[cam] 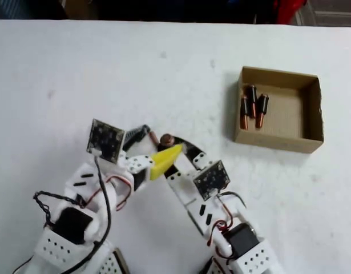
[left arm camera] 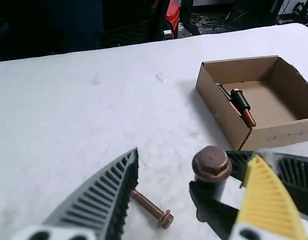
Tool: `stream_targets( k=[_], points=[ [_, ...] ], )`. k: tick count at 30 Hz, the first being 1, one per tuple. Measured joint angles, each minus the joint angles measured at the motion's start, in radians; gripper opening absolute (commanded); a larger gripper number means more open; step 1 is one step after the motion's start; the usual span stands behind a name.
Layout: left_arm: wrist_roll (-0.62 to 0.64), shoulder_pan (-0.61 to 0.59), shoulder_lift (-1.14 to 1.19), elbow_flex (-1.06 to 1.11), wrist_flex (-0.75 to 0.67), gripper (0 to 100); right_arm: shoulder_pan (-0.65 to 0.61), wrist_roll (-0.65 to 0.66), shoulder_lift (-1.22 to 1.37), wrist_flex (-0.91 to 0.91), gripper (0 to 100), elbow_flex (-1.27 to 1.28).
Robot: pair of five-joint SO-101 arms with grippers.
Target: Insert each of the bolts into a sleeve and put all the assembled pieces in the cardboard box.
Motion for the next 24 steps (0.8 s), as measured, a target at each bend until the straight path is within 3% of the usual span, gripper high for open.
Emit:
stream_targets(
  k=[6, 13, 18, 24],
  points=[
    [0.0, -0.049, 0.0, -0.147, 0.037, 32, 0.0, 0.0, 0.0, 0.002, 1.6, 0.0],
    [-0.025, -0.15, -0.005, -0.391, 0.305, 2, 0.0, 0.0, 0.0, 0.002, 1.6, 0.0],
    [-0.138, -0.256, -0.017, -0.512, 0.422, 3, 0.0, 0.0, 0.0, 0.018, 1.6, 0.0],
    [-0.16, -0.368, -0.017, -0.655, 0.58, 2, 0.0, 0.0, 0.0, 0.018, 1.6, 0.0]
  ],
)
